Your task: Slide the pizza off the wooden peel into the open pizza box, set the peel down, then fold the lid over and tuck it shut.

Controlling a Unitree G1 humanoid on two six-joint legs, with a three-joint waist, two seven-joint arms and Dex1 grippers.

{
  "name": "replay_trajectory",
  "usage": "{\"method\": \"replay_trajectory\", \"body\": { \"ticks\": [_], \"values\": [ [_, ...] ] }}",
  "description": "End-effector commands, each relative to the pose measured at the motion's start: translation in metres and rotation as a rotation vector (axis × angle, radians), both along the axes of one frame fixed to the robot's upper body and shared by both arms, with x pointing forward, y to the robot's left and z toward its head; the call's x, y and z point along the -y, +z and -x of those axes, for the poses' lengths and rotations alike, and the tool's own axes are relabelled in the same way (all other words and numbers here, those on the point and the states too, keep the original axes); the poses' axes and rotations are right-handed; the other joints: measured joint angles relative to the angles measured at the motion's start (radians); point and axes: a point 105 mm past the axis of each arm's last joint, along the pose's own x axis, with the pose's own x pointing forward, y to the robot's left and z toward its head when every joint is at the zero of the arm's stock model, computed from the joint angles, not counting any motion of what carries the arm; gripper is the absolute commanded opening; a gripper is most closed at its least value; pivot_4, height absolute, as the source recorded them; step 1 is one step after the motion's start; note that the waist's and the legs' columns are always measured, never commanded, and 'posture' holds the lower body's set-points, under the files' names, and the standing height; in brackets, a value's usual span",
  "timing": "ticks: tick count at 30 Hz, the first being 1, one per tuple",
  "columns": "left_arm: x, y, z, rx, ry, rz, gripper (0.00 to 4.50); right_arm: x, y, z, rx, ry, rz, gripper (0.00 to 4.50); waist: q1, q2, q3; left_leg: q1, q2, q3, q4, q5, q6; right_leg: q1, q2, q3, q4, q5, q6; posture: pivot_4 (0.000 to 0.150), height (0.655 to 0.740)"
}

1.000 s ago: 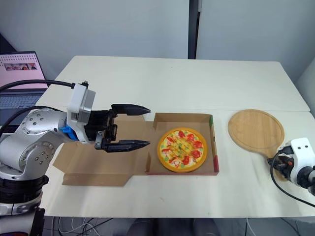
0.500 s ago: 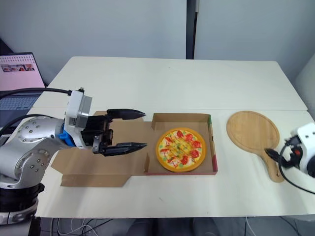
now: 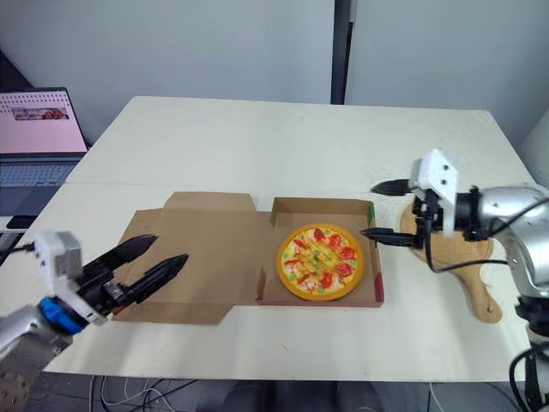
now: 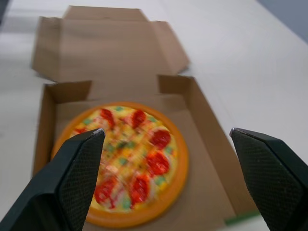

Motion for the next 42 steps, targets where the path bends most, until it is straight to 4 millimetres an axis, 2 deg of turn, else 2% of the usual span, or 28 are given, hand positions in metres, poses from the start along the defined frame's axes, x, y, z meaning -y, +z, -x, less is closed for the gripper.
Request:
{"method": "replay_trajectory", "body": {
  "ticks": [1,7,13,20,24,27,31,32,34,42],
  "values": [
    [-0.007,0.001,0.019,-0.002,0.137,0.122,4.50,-0.019,0.010,0.009,0.011,0.134,-0.004,4.48,0.001,-0.001,0.000,0.000,0.000,0.000,0.000,0.000,0.000,0.000,-0.002,0.000,0.000,0.000,0.000,0.150,0.7368],
    [-0.019,-0.038,0.059,-0.180,0.442,0.486,4.50,-0.034,0.010,0.009,-0.004,0.235,0.007,4.48,-0.001,-0.002,-0.001,0.001,0.000,-0.002,0.000,0.000,0.000,0.002,-0.003,-0.001,-0.001,0.000,0.000,0.150,0.7368],
    [-0.022,-0.068,0.078,-0.311,0.604,0.706,4.50,-0.039,0.010,0.004,-0.007,0.267,0.012,4.48,0.000,-0.003,-0.001,0.001,-0.002,-0.001,0.000,0.000,0.000,0.003,0.002,0.000,-0.003,-0.001,-0.001,0.150,0.7368],
    [-0.026,-0.084,0.060,-0.352,0.654,0.863,4.50,-0.044,0.013,0.004,0.001,0.297,0.017,4.48,0.000,-0.003,-0.001,0.001,-0.004,0.000,0.000,0.000,0.000,0.003,0.005,0.000,-0.004,-0.001,-0.002,0.150,0.7368],
    [-0.036,-0.091,0.052,-0.335,0.698,0.942,4.50,-0.042,0.014,0.005,-0.002,0.296,0.024,4.48,0.000,-0.002,-0.002,0.001,-0.003,0.000,0.000,0.000,0.000,0.003,0.005,0.000,-0.004,-0.001,-0.002,0.150,0.7368],
    [-0.033,-0.092,0.041,-0.355,0.675,0.968,4.50,-0.040,0.014,0.006,-0.004,0.292,0.034,4.48,0.001,0.007,-0.005,0.002,-0.004,0.000,-0.001,0.000,0.000,0.003,0.005,0.000,-0.005,-0.001,-0.002,0.150,0.7368],
    [-0.033,-0.096,0.037,-0.370,0.663,0.962,4.50,-0.039,0.014,0.007,-0.008,0.290,0.039,4.48,0.003,0.019,-0.009,0.001,-0.006,0.000,-0.003,0.000,0.000,0.003,0.005,0.000,-0.005,-0.001,-0.002,0.150,0.7368],
    [-0.034,-0.097,0.036,-0.372,0.664,0.962,4.11,-0.039,0.014,0.007,-0.008,0.290,0.040,4.50,0.003,0.020,-0.010,0.001,-0.006,0.000,-0.003,0.000,0.000,0.003,0.005,0.000,-0.005,-0.001,-0.002,0.150,0.7368],
    [-0.036,-0.098,0.034,-0.367,0.665,0.962,3.66,-0.039,0.014,0.007,-0.009,0.289,0.040,4.50,0.003,0.023,-0.011,0.001,-0.006,0.000,-0.004,0.000,0.000,0.003,0.005,0.000,-0.005,-0.002,-0.003,0.150,0.7368],
    [-0.030,-0.100,0.021,-0.390,0.600,0.955,1.07,-0.038,0.016,0.007,-0.008,0.289,0.046,4.50,0.004,0.027,-0.011,0.001,-0.005,0.000,-0.005,0.000,0.000,0.003,0.007,-0.001,-0.006,-0.003,-0.005,0.150,0.7368]
  ]
}}
